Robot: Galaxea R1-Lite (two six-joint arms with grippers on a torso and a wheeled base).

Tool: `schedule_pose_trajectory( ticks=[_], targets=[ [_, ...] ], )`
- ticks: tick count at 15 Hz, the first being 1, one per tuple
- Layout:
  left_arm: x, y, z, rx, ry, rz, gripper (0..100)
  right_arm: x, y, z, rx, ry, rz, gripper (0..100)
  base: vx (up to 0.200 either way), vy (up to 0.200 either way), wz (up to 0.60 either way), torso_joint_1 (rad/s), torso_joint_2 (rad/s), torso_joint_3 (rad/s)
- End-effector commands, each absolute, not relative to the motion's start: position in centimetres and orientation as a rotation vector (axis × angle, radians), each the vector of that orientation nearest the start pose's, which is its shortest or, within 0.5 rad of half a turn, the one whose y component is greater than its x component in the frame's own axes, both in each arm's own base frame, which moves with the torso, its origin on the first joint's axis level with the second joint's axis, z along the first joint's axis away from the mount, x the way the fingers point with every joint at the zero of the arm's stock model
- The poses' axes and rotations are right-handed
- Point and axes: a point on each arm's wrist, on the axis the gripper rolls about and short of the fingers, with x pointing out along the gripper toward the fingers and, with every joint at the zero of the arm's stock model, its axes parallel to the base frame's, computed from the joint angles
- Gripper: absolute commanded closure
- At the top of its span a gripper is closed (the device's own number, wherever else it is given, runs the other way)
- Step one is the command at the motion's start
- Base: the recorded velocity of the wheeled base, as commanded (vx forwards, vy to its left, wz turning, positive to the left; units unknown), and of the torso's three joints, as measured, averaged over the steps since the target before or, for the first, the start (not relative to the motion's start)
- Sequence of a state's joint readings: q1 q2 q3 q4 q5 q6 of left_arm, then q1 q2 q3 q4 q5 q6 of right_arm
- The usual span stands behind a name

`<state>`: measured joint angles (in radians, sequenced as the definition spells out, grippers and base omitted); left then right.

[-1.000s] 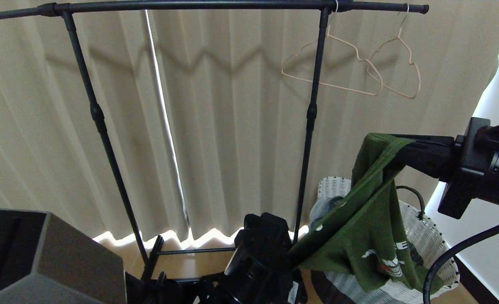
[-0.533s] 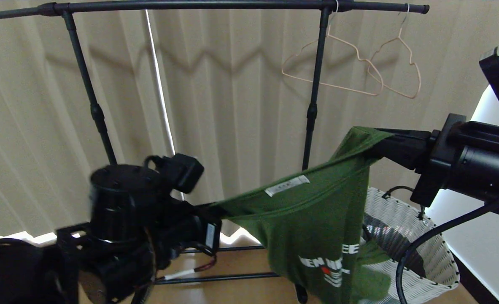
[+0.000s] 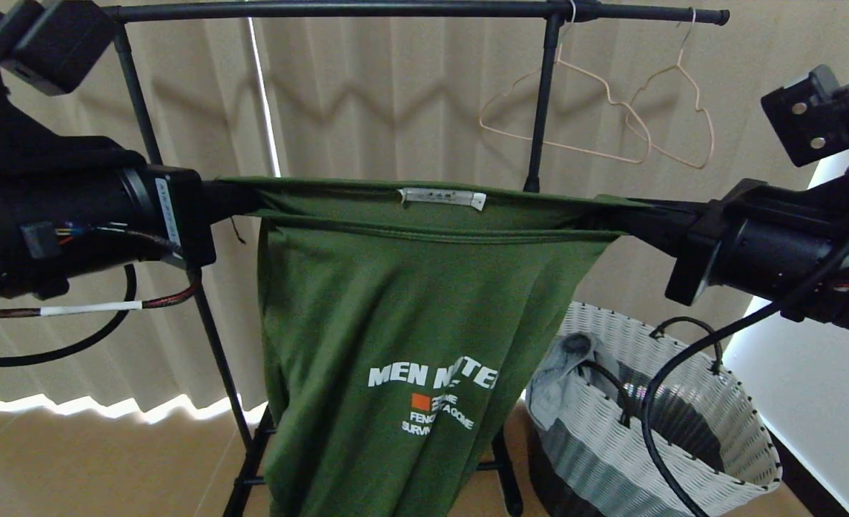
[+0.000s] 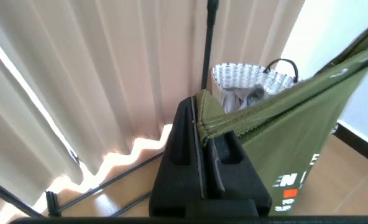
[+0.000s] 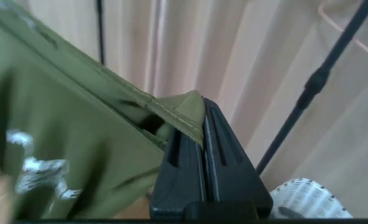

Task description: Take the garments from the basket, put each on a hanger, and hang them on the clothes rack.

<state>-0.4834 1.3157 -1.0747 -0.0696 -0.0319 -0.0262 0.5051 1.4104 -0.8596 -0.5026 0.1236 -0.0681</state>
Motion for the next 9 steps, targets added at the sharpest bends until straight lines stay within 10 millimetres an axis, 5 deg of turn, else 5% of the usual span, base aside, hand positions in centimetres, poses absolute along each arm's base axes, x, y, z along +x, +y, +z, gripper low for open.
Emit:
schedule_pose_trajectory(
  ticks=[1,4,9],
  targets=[
    [20.0,-10.4,30.1,0.018,0.199,-0.505,100,23.1,12.4,25.1,-0.082,0.063,0.607,100,0.0,0.0,0.0,0.0,0.0,0.0],
    [21.5,-12.2,30.7,0.018,0.185,-0.544,100,25.0,12.0,25.3,-0.077,0.02,0.556,100,0.0,0.0,0.0,0.0,0.0,0.0],
    [21.4,-13.7,31.9,0.016,0.148,-0.597,100,24.6,9.9,26.4,-0.071,-0.011,0.489,100,0.0,0.0,0.0,0.0,0.0,0.0]
  ],
)
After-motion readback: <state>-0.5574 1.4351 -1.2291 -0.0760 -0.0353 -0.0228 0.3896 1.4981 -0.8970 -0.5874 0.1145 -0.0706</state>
